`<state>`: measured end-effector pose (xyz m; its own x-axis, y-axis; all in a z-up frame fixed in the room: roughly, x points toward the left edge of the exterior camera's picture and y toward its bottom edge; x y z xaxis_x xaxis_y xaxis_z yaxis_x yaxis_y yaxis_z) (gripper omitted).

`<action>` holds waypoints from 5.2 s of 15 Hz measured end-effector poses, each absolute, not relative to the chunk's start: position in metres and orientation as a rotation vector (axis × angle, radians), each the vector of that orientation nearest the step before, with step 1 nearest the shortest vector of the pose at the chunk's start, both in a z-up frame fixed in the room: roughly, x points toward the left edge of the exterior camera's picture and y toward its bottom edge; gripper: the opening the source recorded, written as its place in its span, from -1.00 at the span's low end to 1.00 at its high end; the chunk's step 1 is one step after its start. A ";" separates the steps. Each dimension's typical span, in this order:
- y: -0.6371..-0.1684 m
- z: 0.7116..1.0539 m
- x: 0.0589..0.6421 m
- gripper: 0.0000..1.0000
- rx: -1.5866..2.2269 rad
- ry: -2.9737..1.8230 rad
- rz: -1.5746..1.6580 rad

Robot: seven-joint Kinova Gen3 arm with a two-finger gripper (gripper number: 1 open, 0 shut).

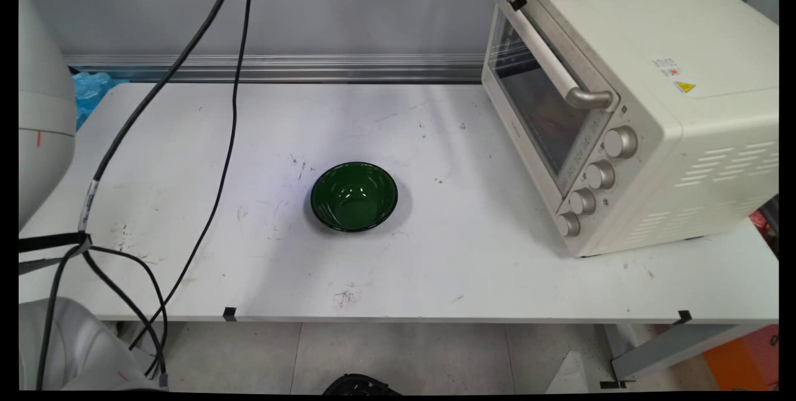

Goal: Open the oven

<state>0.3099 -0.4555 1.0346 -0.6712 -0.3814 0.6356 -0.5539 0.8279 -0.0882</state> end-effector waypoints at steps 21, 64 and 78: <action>-0.473 1.004 0.290 -1.00 0.688 -2.307 0.345; -0.395 0.926 0.390 -1.00 0.676 -2.478 0.265; -0.352 0.863 0.443 -1.00 0.653 -2.557 0.311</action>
